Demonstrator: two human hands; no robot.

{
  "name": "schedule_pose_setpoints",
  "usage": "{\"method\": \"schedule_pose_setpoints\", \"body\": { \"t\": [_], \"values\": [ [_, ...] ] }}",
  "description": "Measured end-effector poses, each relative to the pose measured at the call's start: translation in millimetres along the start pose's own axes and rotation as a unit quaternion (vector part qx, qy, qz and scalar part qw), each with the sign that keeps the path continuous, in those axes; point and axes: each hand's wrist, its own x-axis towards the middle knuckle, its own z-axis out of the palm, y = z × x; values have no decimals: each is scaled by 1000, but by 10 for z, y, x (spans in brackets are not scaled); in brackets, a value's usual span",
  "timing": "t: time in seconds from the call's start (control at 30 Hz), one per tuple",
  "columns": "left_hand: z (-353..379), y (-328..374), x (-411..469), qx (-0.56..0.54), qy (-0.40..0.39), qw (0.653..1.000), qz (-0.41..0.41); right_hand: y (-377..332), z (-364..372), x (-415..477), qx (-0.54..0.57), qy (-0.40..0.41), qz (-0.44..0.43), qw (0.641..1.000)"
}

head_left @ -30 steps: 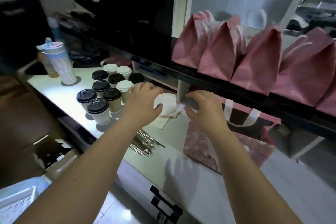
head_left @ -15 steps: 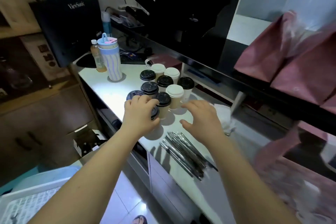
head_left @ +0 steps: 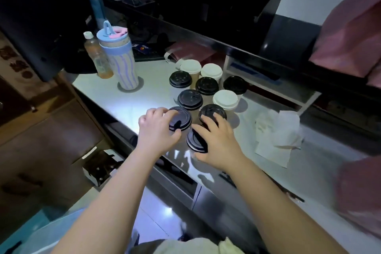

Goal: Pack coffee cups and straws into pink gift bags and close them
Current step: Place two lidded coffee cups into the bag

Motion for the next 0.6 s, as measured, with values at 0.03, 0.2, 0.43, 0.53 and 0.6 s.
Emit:
{"method": "schedule_pose_setpoints", "body": {
  "t": [0.03,0.2,0.43,0.53,0.6],
  "values": [
    [17,-19,17,-7,-3,1000,3,-23,60,3,-8,-4,3,1000],
    [68,-84,31,-44,3,999,23,-187,271,-101,-28,2,10,1000],
    [-27,-16,157,-61,-2,995,73,-260,238,-175,47,56,13,997],
    [-85,163,290,-70,7,991,113,-127,79,-254,65,79,25,994],
    [-136,355,409,-76,14,987,143,37,-96,-344,71,87,34,993]
  ]
}}
